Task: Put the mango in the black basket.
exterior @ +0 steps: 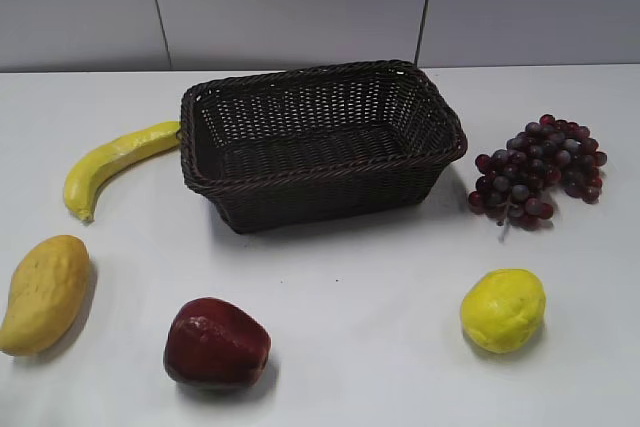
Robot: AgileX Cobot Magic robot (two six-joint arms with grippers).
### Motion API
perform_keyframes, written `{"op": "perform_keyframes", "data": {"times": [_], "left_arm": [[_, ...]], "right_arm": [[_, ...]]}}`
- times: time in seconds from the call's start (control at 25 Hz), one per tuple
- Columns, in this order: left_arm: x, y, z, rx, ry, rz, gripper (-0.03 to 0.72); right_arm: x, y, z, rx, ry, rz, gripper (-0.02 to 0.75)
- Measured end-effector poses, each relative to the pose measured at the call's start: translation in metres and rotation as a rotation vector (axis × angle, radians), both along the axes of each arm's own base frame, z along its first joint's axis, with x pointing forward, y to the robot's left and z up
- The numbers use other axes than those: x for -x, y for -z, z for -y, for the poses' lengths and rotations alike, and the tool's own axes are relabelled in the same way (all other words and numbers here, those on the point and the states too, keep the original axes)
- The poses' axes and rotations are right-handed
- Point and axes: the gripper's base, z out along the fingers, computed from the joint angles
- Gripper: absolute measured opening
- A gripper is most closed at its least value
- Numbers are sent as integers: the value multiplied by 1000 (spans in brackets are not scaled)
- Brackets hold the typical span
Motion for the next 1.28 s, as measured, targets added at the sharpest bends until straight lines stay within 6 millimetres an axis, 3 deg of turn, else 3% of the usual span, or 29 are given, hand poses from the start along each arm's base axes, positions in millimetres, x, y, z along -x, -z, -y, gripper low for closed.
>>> {"op": "perform_keyframes", "data": {"times": [0.32, 0.56, 0.84, 1.28], "left_arm": [[-91, 36, 12, 21, 56, -343, 683], [-139, 85, 29, -4, 101, -517, 683], [-160, 137, 36, -75, 128, -644, 683], [-176, 168, 36, -89, 102, -627, 683]], "right_arm": [[0, 0, 0, 0, 0, 0, 571], [0, 0, 0, 0, 0, 0, 571], [0, 0, 0, 0, 0, 0, 571], [0, 0, 0, 0, 0, 0, 571]]}}
